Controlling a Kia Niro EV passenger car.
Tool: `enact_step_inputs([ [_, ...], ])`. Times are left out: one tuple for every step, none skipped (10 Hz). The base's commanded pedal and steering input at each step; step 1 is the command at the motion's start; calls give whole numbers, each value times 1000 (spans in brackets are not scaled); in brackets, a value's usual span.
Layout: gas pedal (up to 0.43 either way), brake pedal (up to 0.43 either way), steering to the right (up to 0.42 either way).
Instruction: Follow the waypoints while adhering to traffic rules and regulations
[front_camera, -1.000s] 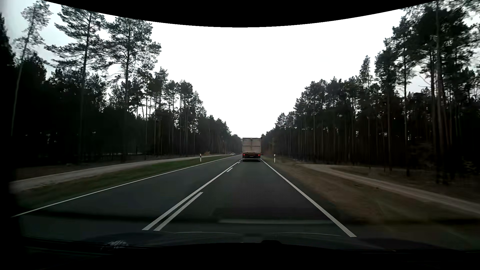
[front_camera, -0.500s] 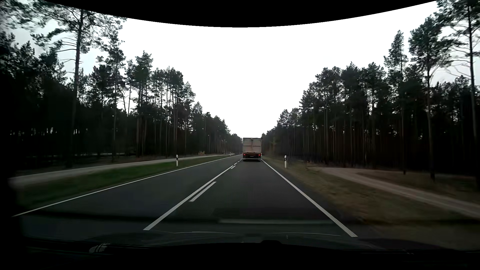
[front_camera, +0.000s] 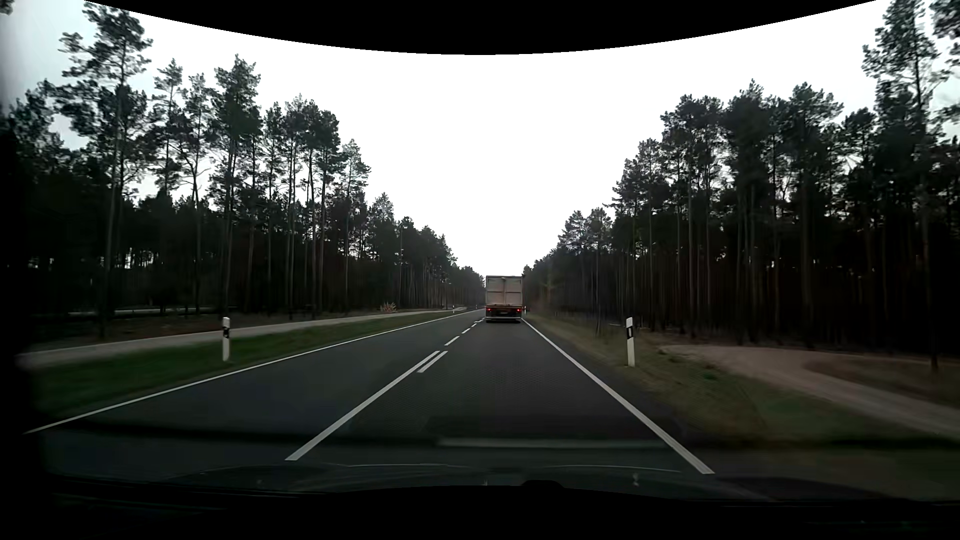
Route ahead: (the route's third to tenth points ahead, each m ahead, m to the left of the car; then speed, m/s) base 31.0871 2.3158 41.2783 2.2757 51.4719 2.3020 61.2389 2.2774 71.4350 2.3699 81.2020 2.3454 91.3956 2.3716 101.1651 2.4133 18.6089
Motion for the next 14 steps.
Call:
enact_step_inputs([
  [169, 0, 3],
  [169, 0, 3],
  [169, 0, 3],
  [169, 0, 3],
  [169, 0, 3],
  [169, 0, 3],
  [169, 0, 2],
  [169, 0, 1],
  [157, 0, 1],
  [157, 0, 1],
  [157, 0, 1],
  [157, 0, 1],
  [157, 0, 1],
  [157, 0, 1],
])
